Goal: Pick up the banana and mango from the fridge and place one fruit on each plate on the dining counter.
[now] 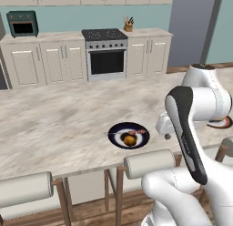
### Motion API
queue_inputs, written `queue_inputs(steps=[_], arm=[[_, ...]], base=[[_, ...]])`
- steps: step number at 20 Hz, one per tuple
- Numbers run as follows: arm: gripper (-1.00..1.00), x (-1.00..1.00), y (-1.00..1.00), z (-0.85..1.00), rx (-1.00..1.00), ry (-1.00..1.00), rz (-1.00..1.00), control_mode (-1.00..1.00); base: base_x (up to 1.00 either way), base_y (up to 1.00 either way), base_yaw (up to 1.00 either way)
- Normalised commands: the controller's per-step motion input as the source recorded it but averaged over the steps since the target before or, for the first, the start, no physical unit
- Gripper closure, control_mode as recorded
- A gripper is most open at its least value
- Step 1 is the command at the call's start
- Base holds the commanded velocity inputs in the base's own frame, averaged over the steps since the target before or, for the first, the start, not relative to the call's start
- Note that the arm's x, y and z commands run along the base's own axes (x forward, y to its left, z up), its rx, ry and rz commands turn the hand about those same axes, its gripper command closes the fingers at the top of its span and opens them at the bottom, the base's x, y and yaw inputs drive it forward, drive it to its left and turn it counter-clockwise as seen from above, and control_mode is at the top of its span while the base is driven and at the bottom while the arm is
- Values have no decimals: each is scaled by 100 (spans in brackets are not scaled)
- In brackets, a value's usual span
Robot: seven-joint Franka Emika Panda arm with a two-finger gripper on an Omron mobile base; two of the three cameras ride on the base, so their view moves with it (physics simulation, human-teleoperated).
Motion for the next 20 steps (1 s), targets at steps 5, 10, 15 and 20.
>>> queue_inputs(steps=[5,10,15,20], arm=[[-100,-21,7,25,-7,-25,-6,-100],[-100,-34,3,22,0,-38,-3,-100],[-100,-16,0,14,0,-9,-1,-100],[-100,-6,0,0,0,0,0,-100]], base=[[0,0,0],[0,0,0],[0,0,0],[0,0,0]])
